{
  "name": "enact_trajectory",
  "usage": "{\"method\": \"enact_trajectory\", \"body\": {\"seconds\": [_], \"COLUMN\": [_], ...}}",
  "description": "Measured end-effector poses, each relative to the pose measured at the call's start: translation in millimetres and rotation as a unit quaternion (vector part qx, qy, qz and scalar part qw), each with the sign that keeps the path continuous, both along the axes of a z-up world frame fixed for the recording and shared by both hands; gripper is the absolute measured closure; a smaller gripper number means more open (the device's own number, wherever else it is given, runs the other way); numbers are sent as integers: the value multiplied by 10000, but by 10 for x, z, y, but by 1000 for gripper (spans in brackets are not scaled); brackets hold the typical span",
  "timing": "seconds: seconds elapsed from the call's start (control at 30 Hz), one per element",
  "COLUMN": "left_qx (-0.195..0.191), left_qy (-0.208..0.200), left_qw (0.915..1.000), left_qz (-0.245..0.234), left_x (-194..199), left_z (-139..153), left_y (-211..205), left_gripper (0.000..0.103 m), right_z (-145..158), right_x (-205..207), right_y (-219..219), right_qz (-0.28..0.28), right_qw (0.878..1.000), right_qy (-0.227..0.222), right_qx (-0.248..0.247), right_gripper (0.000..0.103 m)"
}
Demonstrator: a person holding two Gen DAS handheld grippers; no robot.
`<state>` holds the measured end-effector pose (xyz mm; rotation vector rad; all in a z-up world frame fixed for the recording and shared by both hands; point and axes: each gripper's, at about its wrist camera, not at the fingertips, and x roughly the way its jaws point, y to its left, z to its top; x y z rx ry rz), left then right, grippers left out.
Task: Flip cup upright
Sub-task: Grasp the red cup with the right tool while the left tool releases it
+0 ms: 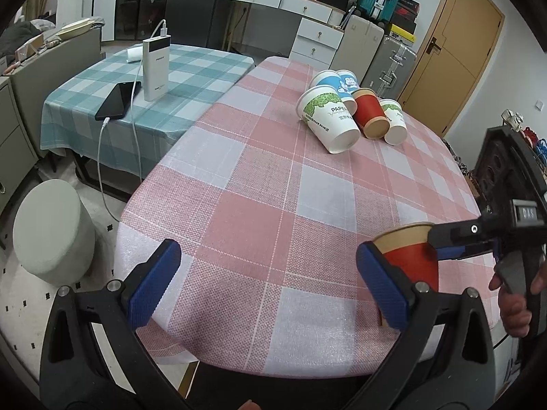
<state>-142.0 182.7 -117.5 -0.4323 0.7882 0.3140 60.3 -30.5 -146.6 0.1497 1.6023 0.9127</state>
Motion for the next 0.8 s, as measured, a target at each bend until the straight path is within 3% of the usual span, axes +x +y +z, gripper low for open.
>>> {"method": "enact_trajectory", "body": {"seconds": [0.1,0.43,0.53,0.6,0.73,0.8], "left_qx": [-32,-116,-129,-151,-133,-134], "left_qy": [41,101,101,102,64,60], "left_qw": [10000,9998,9998,9997,9998,9998], "left_qz": [-40,-109,-116,-130,-135,-113], "left_x": [55,141,150,161,131,122], "left_z": [-46,-110,-119,-129,-118,-116], "left_y": [7,47,54,55,59,68], "left_gripper": [1,1,1,1,1,1], "right_z": [-72,-69,-58,-48,-54,-63], "right_x": [85,63,57,61,65,68], "right_y": [83,298,317,323,347,340], "right_qz": [74,462,474,477,515,508], "right_qw": [9997,9974,9971,9971,9967,9967], "right_qy": [209,157,122,174,196,254], "right_qx": [-143,-535,-580,-564,-597,-572], "right_gripper": [1,1,5,14,19,30]}}
